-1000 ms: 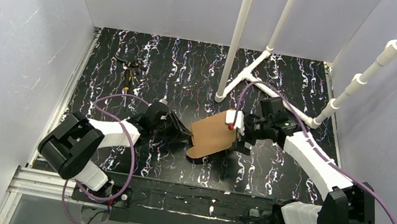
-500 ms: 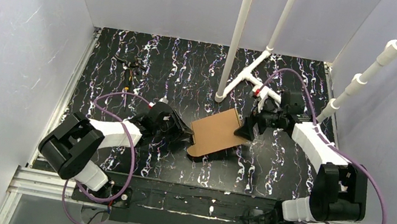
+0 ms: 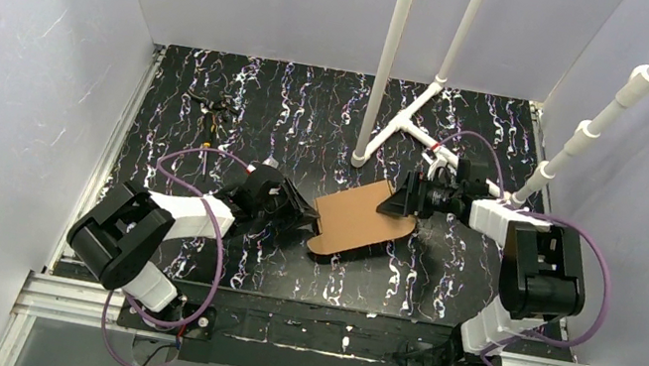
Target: Fold the paper box
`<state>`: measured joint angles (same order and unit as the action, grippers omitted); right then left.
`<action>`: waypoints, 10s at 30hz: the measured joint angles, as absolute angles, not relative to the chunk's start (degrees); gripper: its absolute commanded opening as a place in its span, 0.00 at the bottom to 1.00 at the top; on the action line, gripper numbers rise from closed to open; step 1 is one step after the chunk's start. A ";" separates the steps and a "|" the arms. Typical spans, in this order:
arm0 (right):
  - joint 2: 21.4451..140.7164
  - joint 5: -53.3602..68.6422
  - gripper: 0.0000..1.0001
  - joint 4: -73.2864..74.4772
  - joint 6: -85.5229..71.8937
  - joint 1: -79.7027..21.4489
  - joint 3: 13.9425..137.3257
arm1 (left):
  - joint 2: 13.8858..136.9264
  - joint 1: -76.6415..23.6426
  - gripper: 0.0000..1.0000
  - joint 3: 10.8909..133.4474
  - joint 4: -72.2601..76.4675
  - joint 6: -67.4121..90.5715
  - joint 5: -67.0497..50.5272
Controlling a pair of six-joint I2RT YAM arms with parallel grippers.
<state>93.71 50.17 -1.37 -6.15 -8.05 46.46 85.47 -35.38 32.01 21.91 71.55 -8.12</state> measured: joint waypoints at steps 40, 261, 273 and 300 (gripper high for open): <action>74.74 28.23 0.42 31.07 32.27 -12.62 71.09 | 62.17 -19.68 0.75 26.94 17.02 53.78 -20.12; 101.93 50.59 0.61 -0.51 6.07 -16.99 53.30 | 77.91 -38.54 0.98 50.39 -9.23 7.99 1.80; 109.93 50.33 0.62 -10.11 0.38 -18.50 56.18 | 77.93 -34.41 0.98 45.98 -4.67 10.39 -7.44; 112.01 51.79 0.55 -13.54 -6.81 -19.64 56.21 | 82.24 -35.07 0.98 45.95 -3.44 10.55 -7.94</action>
